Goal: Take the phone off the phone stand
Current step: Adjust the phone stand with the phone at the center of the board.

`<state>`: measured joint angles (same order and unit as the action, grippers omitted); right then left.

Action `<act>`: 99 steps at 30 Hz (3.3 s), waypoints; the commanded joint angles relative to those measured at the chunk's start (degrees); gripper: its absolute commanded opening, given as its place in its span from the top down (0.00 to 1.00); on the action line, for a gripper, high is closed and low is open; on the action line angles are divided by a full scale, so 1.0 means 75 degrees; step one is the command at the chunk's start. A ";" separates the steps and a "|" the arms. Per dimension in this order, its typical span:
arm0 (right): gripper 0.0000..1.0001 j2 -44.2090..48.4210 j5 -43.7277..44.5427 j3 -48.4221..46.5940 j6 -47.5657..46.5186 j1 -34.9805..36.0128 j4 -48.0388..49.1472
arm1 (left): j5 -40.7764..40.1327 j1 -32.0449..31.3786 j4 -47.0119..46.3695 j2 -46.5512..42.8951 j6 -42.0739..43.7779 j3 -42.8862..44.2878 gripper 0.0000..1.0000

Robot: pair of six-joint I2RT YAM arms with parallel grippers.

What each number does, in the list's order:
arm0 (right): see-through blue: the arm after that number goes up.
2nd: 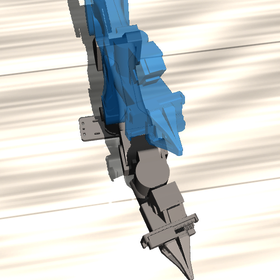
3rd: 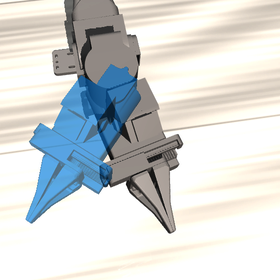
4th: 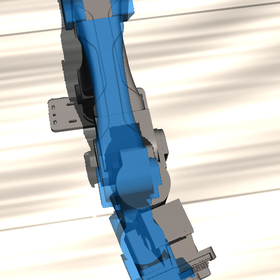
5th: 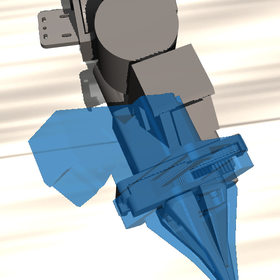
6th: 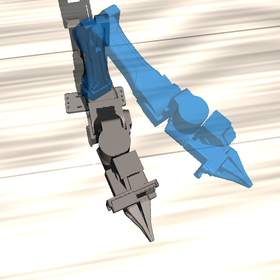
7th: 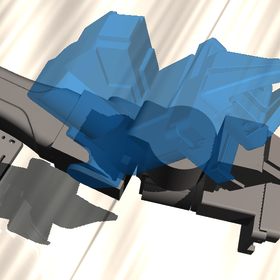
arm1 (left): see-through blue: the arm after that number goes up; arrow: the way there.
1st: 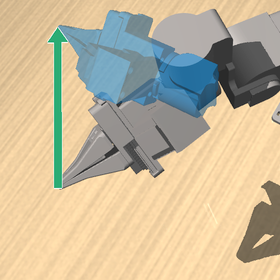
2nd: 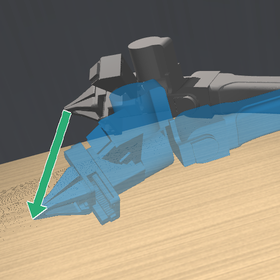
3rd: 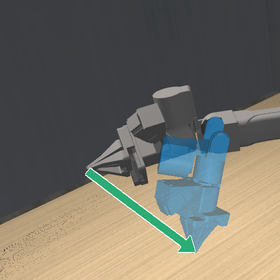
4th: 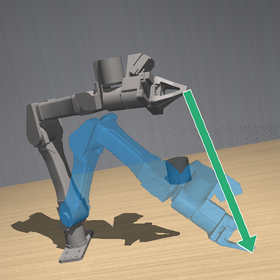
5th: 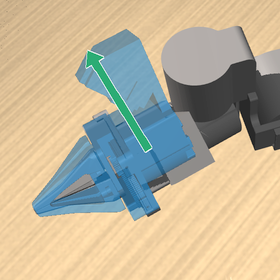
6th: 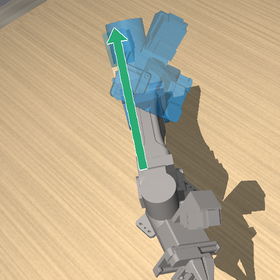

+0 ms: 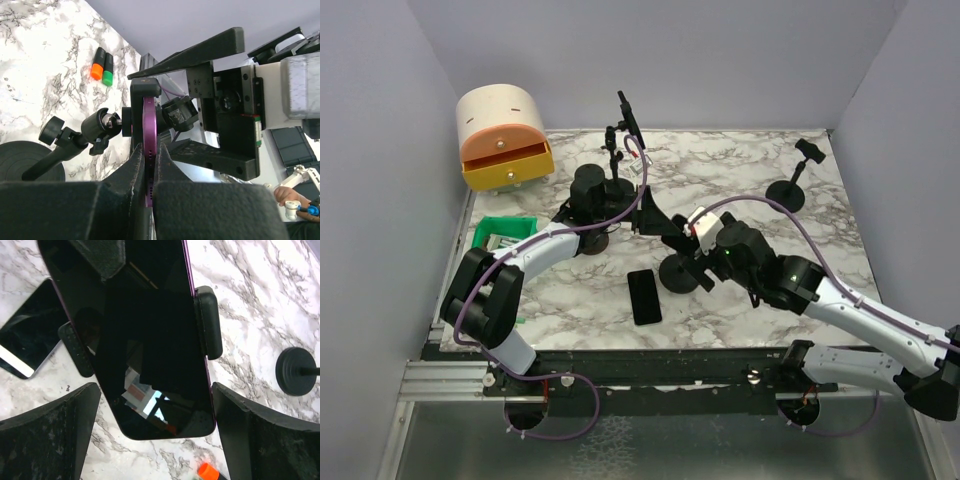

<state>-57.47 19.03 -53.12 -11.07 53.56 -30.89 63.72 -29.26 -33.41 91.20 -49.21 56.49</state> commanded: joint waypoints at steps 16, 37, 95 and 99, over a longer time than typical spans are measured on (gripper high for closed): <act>0.41 0.0206 0.0509 0.0568 0.1271 0.0041 0.0875 | -0.0885 0.0022 -0.0227 -0.0999 0.0270 -0.0489 0.45; 0.49 0.0722 0.1784 0.1875 0.3783 0.0041 0.2263 | -0.6094 0.0057 -0.0969 -0.4277 0.2324 -0.3999 0.39; 0.57 0.0853 0.2215 0.2708 0.5927 0.0452 0.3291 | -0.8976 -0.3077 -0.4279 0.1835 0.2835 -0.3607 0.92; 0.57 0.0748 0.2114 0.2758 0.6086 0.0452 0.3348 | -0.9009 -0.3150 -0.4324 0.2074 0.2806 -0.3618 0.92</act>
<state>-50.98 33.67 -34.02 31.64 56.95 -5.89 -2.07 -52.12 -63.79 104.31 -27.46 28.62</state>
